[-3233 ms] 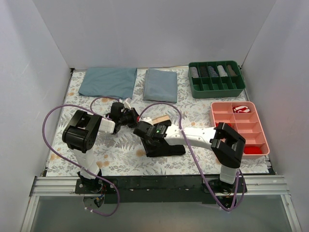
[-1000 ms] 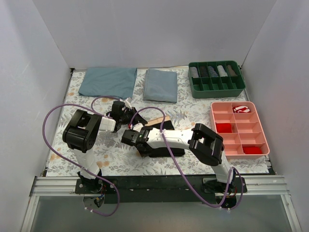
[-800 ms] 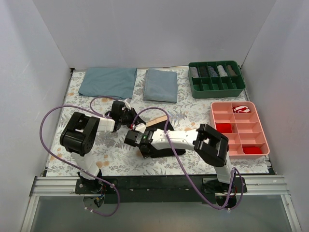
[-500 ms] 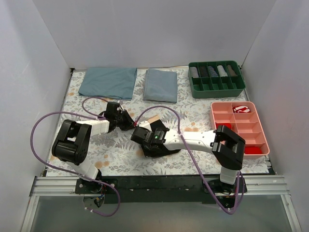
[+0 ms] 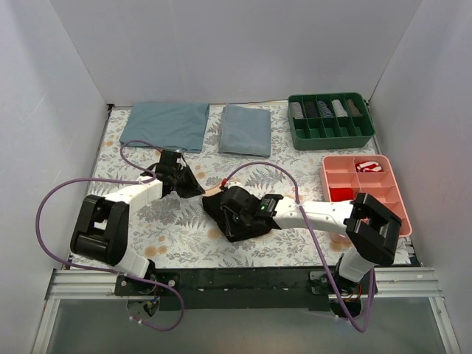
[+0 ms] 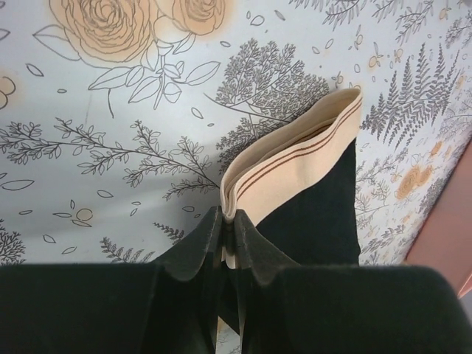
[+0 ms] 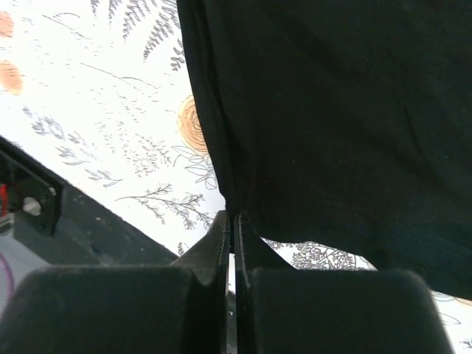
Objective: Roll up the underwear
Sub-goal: Fold the underwear at the center of the board.
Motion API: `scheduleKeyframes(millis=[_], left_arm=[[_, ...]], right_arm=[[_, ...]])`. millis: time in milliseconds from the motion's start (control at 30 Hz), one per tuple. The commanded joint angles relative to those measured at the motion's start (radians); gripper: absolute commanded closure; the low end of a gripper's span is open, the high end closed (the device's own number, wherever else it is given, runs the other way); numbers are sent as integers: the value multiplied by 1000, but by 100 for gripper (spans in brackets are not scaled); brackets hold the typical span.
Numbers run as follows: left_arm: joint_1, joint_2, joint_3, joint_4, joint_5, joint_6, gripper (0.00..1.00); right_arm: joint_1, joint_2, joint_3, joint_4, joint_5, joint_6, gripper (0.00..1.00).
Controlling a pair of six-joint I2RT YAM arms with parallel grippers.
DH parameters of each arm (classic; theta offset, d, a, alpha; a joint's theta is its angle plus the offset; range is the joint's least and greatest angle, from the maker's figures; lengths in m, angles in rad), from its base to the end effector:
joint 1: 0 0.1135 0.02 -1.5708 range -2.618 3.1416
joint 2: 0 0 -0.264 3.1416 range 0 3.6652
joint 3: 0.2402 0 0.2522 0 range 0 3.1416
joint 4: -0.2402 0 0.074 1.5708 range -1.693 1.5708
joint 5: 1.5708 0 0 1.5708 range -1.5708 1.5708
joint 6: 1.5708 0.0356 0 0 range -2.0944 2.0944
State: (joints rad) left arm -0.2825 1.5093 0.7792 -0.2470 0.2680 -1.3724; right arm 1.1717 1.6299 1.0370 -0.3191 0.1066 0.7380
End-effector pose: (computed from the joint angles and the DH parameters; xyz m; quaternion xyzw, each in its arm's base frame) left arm 0.2729 -0.0890 0.1685 -0.4578 0.8307 -0.2999 0.1021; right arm 0.1353 0.3111 0.2034 -0.1865 0.9265 0.2345 0.2278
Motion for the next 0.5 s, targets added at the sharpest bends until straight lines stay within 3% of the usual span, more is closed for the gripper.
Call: scheduleKeyframes(millis=[0, 467], left_arm=[[2, -34, 58, -92, -29, 25, 100], [-18, 38, 209, -235, -15, 99, 100]], right_arm=[[-18, -71, -47, 136, -83, 12, 99], [-135, -206, -262, 391, -249, 58, 99]])
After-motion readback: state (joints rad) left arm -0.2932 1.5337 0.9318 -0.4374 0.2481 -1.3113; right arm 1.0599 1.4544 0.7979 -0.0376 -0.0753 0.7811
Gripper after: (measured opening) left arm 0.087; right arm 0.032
